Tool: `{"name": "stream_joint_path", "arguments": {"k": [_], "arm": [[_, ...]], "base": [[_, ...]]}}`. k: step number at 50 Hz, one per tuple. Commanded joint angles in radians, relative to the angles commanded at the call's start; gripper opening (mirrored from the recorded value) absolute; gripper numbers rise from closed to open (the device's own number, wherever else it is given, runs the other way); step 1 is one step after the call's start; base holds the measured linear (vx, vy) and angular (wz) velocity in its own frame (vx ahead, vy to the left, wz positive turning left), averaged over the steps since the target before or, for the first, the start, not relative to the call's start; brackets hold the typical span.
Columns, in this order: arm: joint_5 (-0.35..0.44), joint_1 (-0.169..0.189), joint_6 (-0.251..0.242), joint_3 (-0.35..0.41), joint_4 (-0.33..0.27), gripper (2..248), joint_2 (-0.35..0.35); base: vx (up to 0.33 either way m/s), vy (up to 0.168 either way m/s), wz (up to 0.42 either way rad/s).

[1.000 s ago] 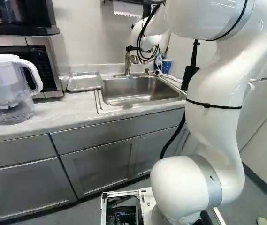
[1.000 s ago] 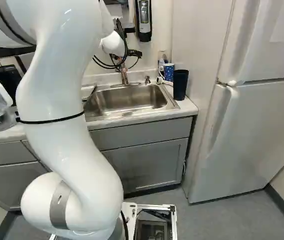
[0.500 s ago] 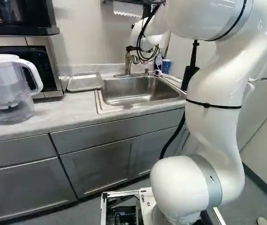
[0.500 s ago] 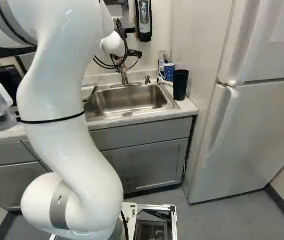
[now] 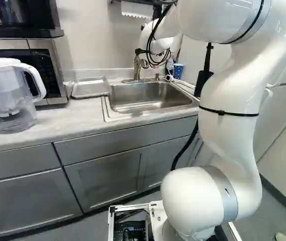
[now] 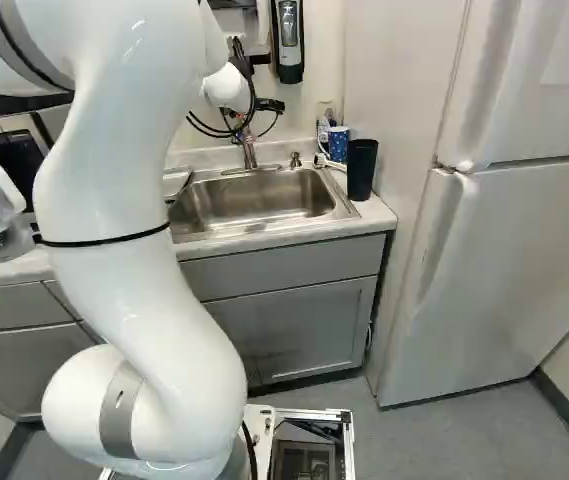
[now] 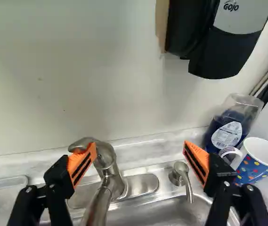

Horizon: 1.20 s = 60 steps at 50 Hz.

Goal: Rinse the cup and place it in the tray

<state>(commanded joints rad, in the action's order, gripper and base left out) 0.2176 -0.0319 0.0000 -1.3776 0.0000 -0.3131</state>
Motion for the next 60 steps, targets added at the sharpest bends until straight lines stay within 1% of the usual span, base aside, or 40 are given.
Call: {"name": "stream_joint_path", "arguments": {"k": [29,60], "arm": [[0.037,0.0,0.0,0.0,0.0,247,0.0],[0.039,0.0,0.0,0.0,0.0,247,0.0]], "base": [[0.0,0.0,0.0],[0.0,0.0,0.0]]}}
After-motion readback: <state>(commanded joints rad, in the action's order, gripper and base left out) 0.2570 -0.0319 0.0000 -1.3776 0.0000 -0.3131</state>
